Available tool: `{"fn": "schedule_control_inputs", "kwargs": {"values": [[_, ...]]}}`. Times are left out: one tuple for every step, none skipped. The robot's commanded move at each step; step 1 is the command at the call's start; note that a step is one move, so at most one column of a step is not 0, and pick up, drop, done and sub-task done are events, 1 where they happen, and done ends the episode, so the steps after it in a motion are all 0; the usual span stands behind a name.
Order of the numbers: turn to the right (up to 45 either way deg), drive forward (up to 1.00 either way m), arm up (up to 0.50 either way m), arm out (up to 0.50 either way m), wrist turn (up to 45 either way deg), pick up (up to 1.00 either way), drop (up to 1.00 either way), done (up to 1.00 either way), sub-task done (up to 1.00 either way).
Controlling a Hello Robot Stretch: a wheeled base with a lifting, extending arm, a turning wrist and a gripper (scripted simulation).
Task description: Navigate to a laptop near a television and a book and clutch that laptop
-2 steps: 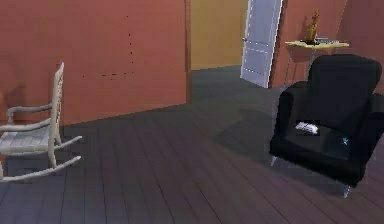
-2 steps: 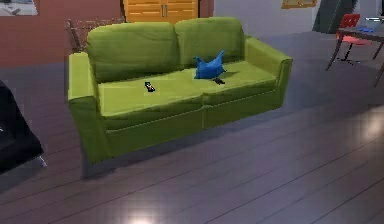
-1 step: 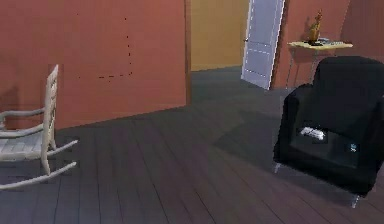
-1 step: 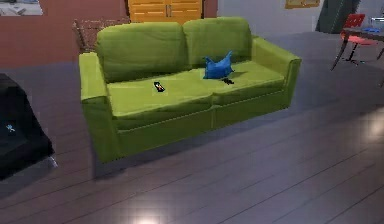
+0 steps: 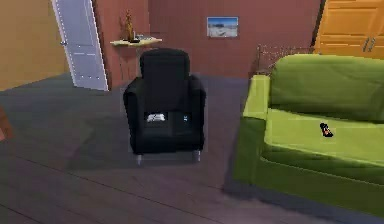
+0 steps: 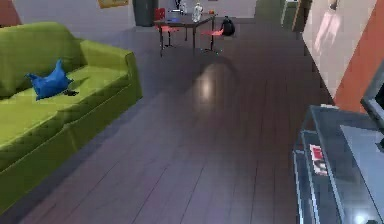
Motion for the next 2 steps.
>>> {"fn": "schedule_control_inputs", "kwargs": {"values": [[39.0, 0.00, 0.00, 0.00, 0.0, 0.00, 0.00, 0.00, 0.00], [0.0, 0.10, 0.00, 0.00, 0.0, 0.00, 0.00, 0.00, 0.00]]}}
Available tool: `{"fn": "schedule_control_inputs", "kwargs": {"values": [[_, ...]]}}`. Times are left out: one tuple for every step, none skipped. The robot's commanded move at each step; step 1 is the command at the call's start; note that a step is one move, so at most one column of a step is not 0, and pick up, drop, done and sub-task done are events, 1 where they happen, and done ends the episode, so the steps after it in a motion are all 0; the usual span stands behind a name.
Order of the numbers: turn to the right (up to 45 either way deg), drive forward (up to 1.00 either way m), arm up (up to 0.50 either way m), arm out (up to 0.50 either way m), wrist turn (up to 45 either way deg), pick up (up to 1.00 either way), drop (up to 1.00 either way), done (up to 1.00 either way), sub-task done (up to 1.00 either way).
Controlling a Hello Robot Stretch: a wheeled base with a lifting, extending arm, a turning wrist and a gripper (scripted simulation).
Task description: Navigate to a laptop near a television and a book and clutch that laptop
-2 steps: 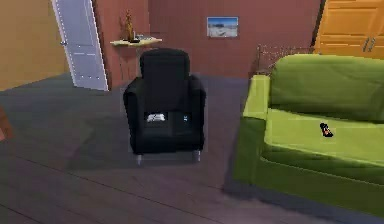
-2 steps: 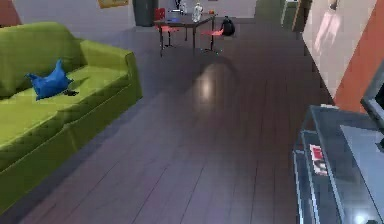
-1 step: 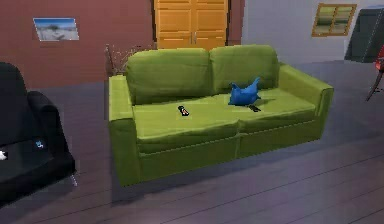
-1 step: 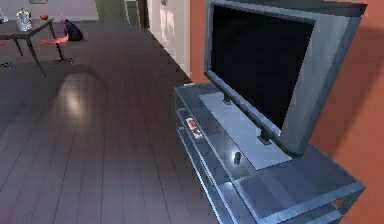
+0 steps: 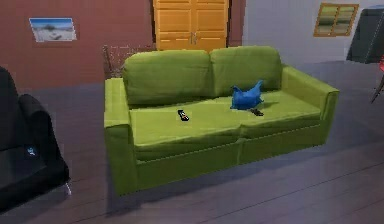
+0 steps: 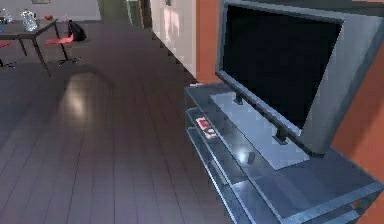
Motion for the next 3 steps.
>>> {"fn": "schedule_control_inputs", "kwargs": {"values": [[45.0, 0.00, 0.00, 0.00, 0.0, 0.00, 0.00, 0.00, 0.00], [21.0, 0.00, 0.00, 0.00, 0.0, 0.00, 0.00, 0.00, 0.00], [0.0, 0.65, 0.00, 0.00, 0.0, 0.00, 0.00, 0.00, 0.00]]}}
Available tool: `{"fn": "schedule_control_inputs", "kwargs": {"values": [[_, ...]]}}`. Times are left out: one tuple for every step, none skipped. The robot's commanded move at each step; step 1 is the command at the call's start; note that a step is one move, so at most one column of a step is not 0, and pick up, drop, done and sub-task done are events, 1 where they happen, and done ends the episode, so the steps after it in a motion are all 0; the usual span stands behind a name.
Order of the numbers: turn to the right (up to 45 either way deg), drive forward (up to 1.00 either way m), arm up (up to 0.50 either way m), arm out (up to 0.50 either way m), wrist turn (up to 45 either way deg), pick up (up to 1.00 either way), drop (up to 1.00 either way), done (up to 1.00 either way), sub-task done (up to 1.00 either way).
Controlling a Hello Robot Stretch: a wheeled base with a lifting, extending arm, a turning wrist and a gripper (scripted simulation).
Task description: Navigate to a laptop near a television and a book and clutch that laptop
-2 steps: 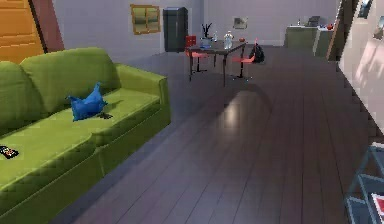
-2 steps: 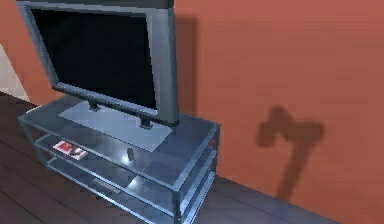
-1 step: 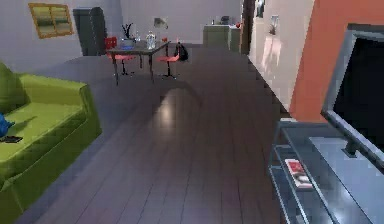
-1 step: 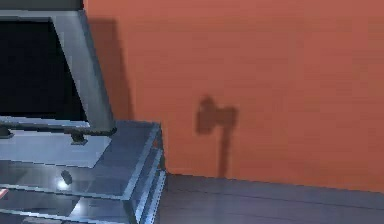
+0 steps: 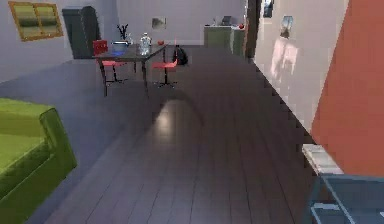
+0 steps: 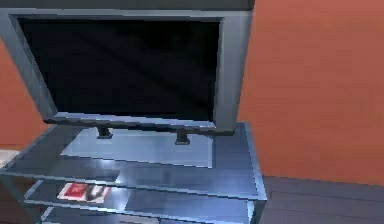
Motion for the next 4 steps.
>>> {"fn": "schedule_control_inputs", "kwargs": {"values": [[45.0, 0.00, 0.00, 0.00, 0.0, 0.00, 0.00, 0.00, 0.00], [-39.0, 0.00, 0.00, 0.00, 0.0, 0.00, 0.00, 0.00, 0.00], [0.0, 0.15, 0.00, 0.00, 0.0, 0.00, 0.00, 0.00, 0.00], [-12.0, 0.00, 0.00, 0.00, 0.0, 0.00, 0.00, 0.00, 0.00]]}}
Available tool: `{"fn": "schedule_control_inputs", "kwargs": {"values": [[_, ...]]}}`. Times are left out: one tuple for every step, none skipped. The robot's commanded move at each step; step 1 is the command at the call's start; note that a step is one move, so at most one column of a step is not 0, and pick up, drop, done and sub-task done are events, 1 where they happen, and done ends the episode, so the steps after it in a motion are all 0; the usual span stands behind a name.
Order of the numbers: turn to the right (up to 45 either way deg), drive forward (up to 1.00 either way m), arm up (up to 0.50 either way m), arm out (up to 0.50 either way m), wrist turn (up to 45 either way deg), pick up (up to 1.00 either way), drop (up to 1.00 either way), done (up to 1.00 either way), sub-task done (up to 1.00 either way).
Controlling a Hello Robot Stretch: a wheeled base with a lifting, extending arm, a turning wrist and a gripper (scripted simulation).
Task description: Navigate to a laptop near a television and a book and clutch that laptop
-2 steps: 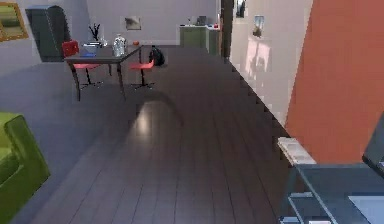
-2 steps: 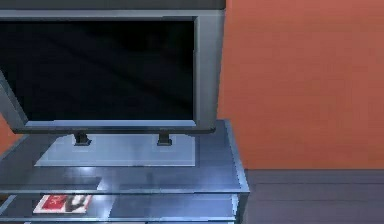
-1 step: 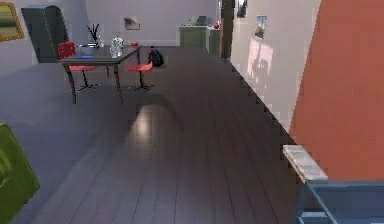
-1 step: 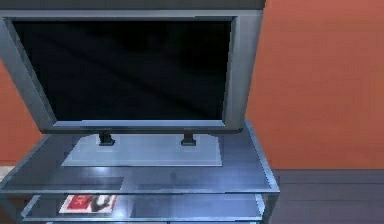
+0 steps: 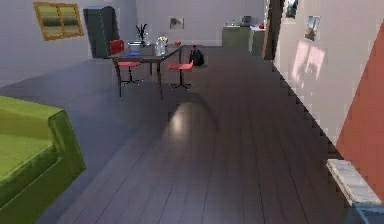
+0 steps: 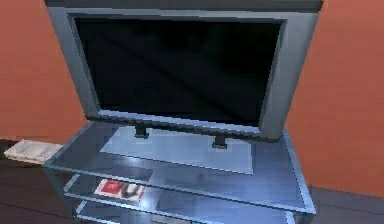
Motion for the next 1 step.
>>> {"fn": "schedule_control_inputs", "kwargs": {"values": [[-3.0, 0.00, 0.00, 0.00, 0.0, 0.00, 0.00, 0.00, 0.00]]}}
